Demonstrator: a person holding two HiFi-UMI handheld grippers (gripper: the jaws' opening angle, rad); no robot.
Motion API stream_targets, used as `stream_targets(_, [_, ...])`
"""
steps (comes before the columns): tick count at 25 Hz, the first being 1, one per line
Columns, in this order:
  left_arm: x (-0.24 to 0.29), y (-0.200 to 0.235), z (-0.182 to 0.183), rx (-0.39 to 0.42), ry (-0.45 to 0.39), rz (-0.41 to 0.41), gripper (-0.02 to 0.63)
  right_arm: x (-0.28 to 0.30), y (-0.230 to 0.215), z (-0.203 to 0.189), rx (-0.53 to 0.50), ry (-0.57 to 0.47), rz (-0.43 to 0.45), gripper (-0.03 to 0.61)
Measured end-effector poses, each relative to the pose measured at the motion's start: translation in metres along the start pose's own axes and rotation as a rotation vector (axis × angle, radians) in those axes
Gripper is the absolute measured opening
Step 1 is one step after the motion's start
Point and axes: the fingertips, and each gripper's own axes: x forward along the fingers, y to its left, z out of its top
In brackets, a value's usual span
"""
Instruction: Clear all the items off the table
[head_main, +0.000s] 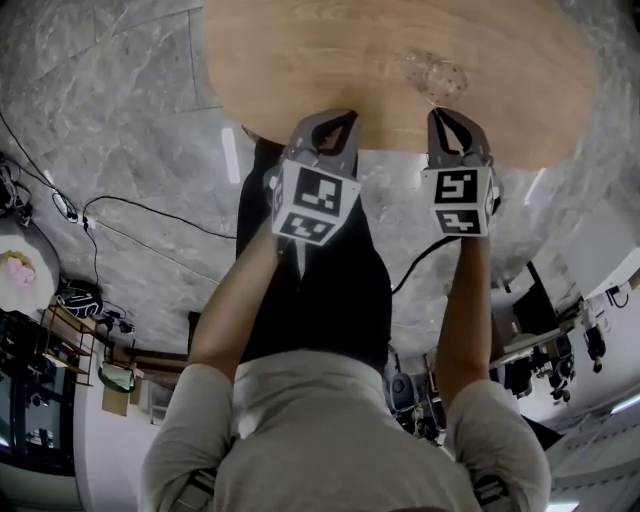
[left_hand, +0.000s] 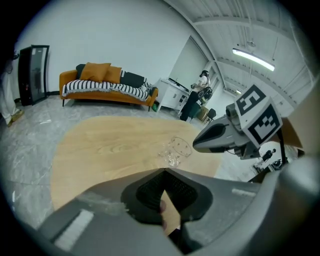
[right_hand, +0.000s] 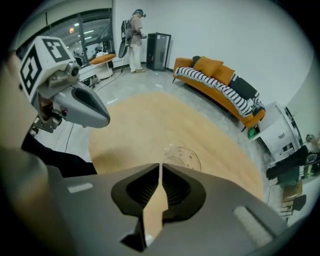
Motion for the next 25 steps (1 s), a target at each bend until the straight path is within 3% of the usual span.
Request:
stream_targets(3, [0.003, 0.000, -0.001, -0.016, 0.003, 0.011, 0.021, 0.008, 0.001, -0.003, -0.040, 0.028, 0.028, 0.084])
stream_targets(5, [0.005, 0.002, -0.001, -0.027, 0.002, 0.020, 0.021, 0.014, 0.002, -0.006, -0.072, 0.046, 0.040, 0.098])
stream_targets(16, [0.016, 0.011, -0.001, -0.078, 0.002, 0.047, 0.021, 0.050, -0.001, -0.019, -0.295, 0.139, 0.049, 0.101])
stream_targets(22, [0.017, 0.013, 0.002, -0.070, 0.004, 0.044, 0.021, 0.066, -0.002, -0.025, -0.342, 0.186, 0.067, 0.101])
stream_targets(25, [0.018, 0.016, -0.003, -0.106, 0.014, 0.059, 0.021, 0.070, -0.001, -0.025, -0.363, 0.200, 0.073, 0.101])
